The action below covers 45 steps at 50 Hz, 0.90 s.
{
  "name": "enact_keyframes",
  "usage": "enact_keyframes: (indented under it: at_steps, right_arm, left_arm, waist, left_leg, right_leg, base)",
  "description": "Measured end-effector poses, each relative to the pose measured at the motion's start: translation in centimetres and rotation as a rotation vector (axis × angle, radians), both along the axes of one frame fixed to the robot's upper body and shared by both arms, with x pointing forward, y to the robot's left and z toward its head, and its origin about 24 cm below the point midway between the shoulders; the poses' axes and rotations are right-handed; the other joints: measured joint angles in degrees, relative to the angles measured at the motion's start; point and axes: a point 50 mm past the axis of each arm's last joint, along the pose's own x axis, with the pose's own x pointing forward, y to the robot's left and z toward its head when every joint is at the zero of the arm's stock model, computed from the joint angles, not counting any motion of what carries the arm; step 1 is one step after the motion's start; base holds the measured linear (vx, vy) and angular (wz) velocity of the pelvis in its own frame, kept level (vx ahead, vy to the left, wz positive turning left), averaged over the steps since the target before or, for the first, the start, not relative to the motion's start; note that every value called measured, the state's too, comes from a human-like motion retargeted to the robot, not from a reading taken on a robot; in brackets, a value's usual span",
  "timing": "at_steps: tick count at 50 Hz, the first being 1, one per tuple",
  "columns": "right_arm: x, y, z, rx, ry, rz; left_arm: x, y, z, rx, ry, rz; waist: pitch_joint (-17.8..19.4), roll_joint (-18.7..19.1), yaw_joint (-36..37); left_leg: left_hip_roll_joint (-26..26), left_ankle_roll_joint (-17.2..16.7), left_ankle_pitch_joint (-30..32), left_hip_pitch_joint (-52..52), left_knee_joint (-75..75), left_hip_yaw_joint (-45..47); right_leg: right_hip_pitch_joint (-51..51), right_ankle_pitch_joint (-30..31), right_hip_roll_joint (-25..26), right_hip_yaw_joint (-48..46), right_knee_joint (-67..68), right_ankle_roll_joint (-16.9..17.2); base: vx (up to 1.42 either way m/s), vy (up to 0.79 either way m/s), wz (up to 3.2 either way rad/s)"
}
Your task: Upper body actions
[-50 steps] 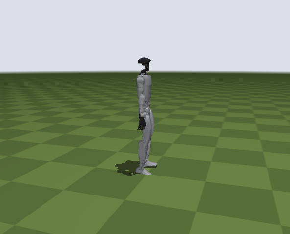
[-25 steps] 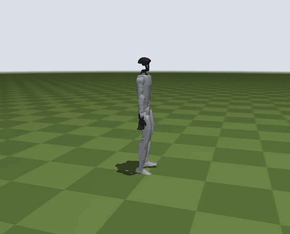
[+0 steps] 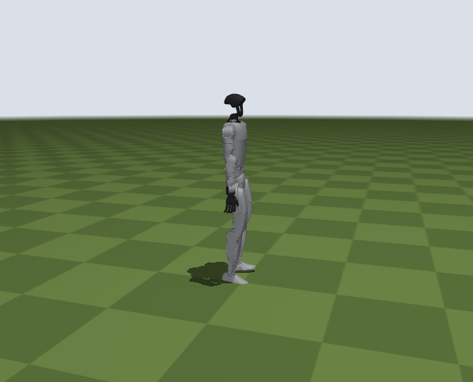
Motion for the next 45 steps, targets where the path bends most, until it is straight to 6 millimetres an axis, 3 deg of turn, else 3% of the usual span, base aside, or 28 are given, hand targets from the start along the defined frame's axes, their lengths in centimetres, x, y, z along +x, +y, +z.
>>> enact_keyframes:
  at_steps: [10,15,21,25,28,32,35,39,45]
  right_arm:
    - [2.5,0.8,0.2,0.041,-0.040,-0.052]
    - [5.9,1.9,0.6,0.094,-0.137,-0.103]
    - [11.3,3.6,1.9,0.230,-0.282,-0.262]
    - [13.9,4.3,2.8,0.292,-0.357,-0.341]
    - [15.1,4.7,3.3,0.313,-0.392,-0.346]
    - [15.3,4.9,3.4,0.319,-0.392,-0.325]
    - [14.8,4.8,3.2,0.303,-0.374,-0.310]
    - [13.5,4.3,2.7,0.270,-0.330,-0.295]
    - [10.7,3.2,1.8,0.217,-0.207,-0.291]
  left_arm:
    - [-3.7,2.7,0.9,0.044,0.128,-0.126]
    - [-5.8,2.1,1.3,-0.010,0.184,-0.072]
    - [-7.7,1.1,1.7,-0.083,0.240,-0.059]
    - [-8.6,0.4,1.9,-0.125,0.271,-0.100]
    - [-9.3,-0.5,1.9,-0.160,0.282,-0.110]
    - [-10.0,-1.5,2.1,-0.177,0.294,-0.096]
    - [-10.0,-1.7,2.1,-0.182,0.290,-0.075]
    - [-9.4,-1.2,1.9,-0.165,0.266,-0.059]
    - [-7.8,0.2,1.5,-0.096,0.211,-0.025]
  waist:
    - [0.51,0.47,0.97]
    - [1.53,-0.74,1.55]
    - [3.45,-3.05,4.09]
    - [4.44,-3.26,7.03]
    - [5.38,-3.31,8.84]
    - [5.03,-3.22,10.42]
    - [4.70,-3.13,10.76]
    - [3.75,-2.70,10.28]
    - [2.68,-2.40,8.88]
  left_leg:
    - [2.50,-2.77,-0.40,-2.40,8.08,0.43]
    - [3.48,-3.58,6.96,-7.91,19.29,0.28]
    - [3.70,3.60,23.09,-25.43,43.29,-1.87]
    - [7.63,4.63,17.88,-34.33,56.48,2.42]
    - [6.02,2.23,16.30,-39.39,62.21,1.27]
    - [4.88,0.14,15.53,-43.02,65.17,0.70]
    - [5.80,1.17,14.92,-43.27,65.45,1.55]
    - [6.81,2.56,14.86,-41.82,63.55,1.95]
    - [5.30,1.34,15.83,-35.24,54.29,0.42]
  right_leg:
    - [0.99,-0.80,0.62,1.64,0.17,-1.17]
    - [1.43,-0.89,-1.18,1.78,0.02,-1.56]
    - [1.29,-0.47,-4.00,0.70,-0.59,-2.21]
    - [0.67,-0.34,-4.19,0.24,-0.22,-2.99]
    - [0.93,-0.16,-4.61,0.52,-0.14,-3.29]
    - [0.64,-0.01,-4.96,0.72,-0.23,-3.55]
    - [0.62,-0.15,-5.05,0.61,-0.16,-3.62]
    - [0.33,-0.41,-4.77,0.43,-0.26,-3.45]
    - [0.33,-0.74,-4.64,-0.19,-0.50,-2.96]
  base:
    - [-0.03,-0.07,-0.11]
    - [-0.13,-0.08,0.12]
    - [-0.19,-0.10,0.20]
    - [-0.12,-0.05,0.00]
    - [-0.08,-0.01,-0.14]
    - [-0.01,0.00,-0.05]
    - [0.00,0.00,0.00]
    - [0.01,0.00,0.05]
    - [0.04,0.01,0.21]
